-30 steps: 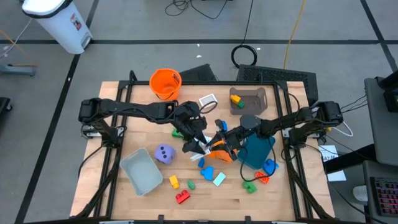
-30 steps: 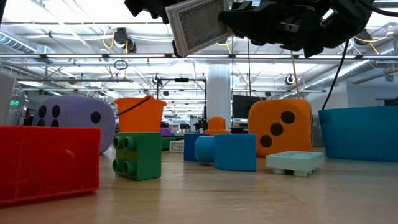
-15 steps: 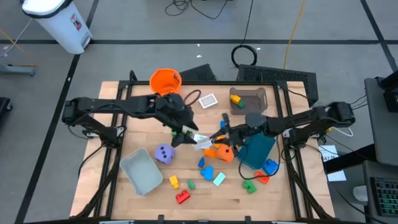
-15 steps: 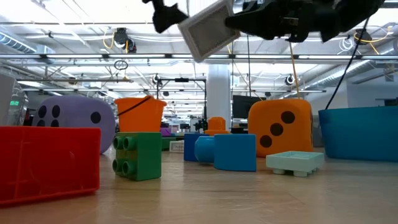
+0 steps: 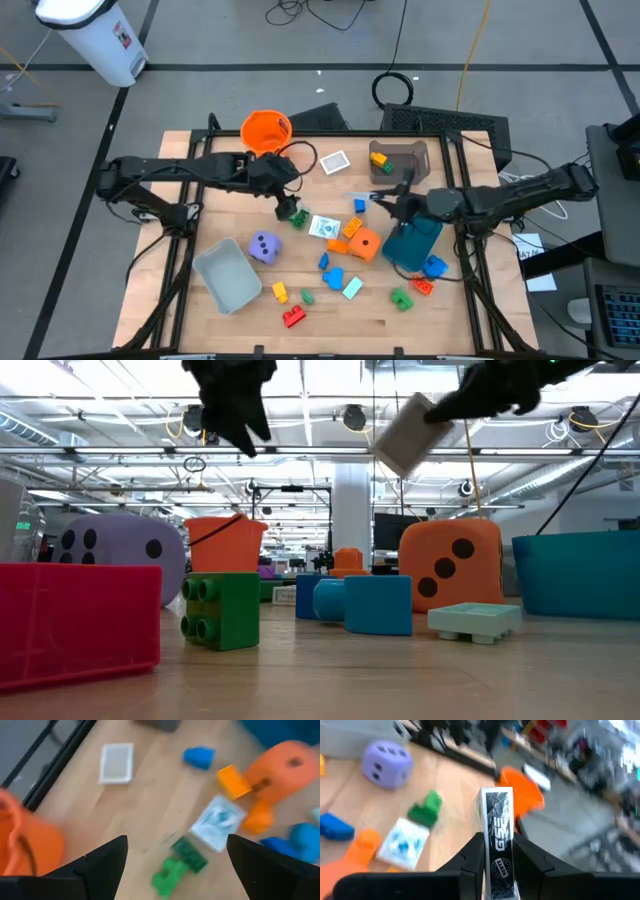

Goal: Pick & Place Toys
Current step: Put the black deck of cards into the blue bin

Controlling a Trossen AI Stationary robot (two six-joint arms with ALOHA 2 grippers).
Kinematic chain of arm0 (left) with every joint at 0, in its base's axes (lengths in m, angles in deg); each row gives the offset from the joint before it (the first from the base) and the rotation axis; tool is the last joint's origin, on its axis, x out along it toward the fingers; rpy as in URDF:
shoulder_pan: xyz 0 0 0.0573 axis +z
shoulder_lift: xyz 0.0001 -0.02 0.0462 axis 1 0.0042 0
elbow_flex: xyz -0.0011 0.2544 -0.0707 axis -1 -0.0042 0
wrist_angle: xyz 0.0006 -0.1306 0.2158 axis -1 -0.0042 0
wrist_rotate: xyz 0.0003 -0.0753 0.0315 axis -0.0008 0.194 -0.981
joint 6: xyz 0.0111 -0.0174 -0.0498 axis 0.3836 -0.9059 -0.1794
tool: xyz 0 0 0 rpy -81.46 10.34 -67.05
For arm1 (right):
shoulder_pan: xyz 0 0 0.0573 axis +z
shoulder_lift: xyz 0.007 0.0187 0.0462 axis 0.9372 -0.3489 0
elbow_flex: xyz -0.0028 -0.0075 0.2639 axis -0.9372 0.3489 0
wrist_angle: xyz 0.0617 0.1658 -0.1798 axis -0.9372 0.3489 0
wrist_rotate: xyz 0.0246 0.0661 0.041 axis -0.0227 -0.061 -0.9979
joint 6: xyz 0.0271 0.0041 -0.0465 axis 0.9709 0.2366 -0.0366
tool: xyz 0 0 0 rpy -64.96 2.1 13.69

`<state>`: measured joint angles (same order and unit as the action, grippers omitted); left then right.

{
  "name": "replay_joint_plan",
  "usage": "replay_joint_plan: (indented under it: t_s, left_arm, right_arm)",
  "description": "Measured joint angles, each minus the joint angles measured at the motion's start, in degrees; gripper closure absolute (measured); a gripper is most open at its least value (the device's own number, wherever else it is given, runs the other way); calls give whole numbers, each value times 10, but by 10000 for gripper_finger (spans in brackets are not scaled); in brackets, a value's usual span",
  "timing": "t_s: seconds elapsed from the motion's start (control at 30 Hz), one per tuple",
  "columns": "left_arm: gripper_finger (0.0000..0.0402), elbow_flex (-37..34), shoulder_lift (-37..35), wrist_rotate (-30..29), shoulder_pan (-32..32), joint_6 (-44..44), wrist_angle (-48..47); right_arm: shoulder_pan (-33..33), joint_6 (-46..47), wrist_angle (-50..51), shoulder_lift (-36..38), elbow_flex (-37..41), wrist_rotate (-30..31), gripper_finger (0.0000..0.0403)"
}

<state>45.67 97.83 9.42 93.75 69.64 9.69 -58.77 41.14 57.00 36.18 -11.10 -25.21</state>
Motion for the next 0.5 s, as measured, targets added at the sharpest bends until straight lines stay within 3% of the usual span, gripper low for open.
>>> replay_joint_plan:
  t_s: [0.33, 0.5]
  left_arm:
    - [55, 0, 87, -5, -17, -10, 3]
    - [55, 0, 137, -4, -23, -7, 2]
  right_arm:
    - [3, 262, 361, 46, -65, 5, 336]
    - [3, 346, 494, 38, -113, -45, 338]
